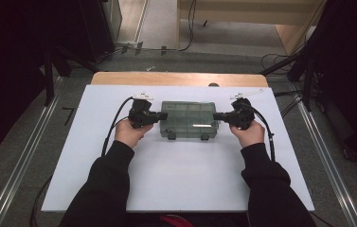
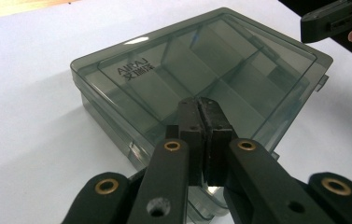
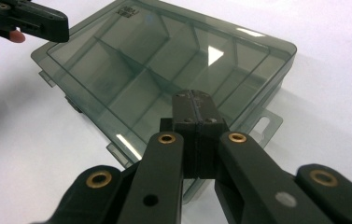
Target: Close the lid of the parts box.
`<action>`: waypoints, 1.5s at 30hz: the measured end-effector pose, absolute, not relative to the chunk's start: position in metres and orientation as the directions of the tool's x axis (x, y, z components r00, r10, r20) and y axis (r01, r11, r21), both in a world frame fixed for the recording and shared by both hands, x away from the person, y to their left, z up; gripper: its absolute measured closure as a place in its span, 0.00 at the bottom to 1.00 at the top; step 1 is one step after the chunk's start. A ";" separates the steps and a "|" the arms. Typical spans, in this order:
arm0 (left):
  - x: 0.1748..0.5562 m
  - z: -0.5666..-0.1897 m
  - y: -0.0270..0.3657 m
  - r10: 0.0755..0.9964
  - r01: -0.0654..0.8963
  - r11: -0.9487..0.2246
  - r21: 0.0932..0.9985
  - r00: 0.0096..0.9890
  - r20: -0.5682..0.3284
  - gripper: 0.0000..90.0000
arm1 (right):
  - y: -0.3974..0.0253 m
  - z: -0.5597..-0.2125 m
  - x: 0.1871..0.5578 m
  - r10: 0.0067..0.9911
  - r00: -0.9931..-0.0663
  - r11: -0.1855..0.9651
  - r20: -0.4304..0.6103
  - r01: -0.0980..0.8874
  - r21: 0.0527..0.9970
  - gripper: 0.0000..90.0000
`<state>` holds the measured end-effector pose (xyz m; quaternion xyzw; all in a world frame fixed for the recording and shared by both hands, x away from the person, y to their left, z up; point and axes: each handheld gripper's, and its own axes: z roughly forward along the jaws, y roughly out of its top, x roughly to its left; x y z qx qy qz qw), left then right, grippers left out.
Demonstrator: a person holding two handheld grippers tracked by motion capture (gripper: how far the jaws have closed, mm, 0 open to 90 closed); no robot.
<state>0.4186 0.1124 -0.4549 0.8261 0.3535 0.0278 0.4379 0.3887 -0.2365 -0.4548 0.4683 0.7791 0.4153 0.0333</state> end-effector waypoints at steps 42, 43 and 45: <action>0.368 -0.455 0.132 0.552 0.535 -0.374 0.758 0.785 -0.282 0.51 | -0.222 -0.468 0.341 0.703 -0.618 0.257 0.352 0.682 0.685 0.54; 0.364 -0.454 0.134 0.550 0.530 -0.377 0.759 0.788 -0.277 0.49 | -0.221 -0.469 0.337 0.697 -0.631 0.264 0.340 0.667 0.697 0.52; 0.356 -0.454 0.138 0.544 0.527 -0.381 0.760 0.792 -0.277 0.46 | -0.219 -0.469 0.328 0.691 -0.644 0.274 0.327 0.653 0.706 0.50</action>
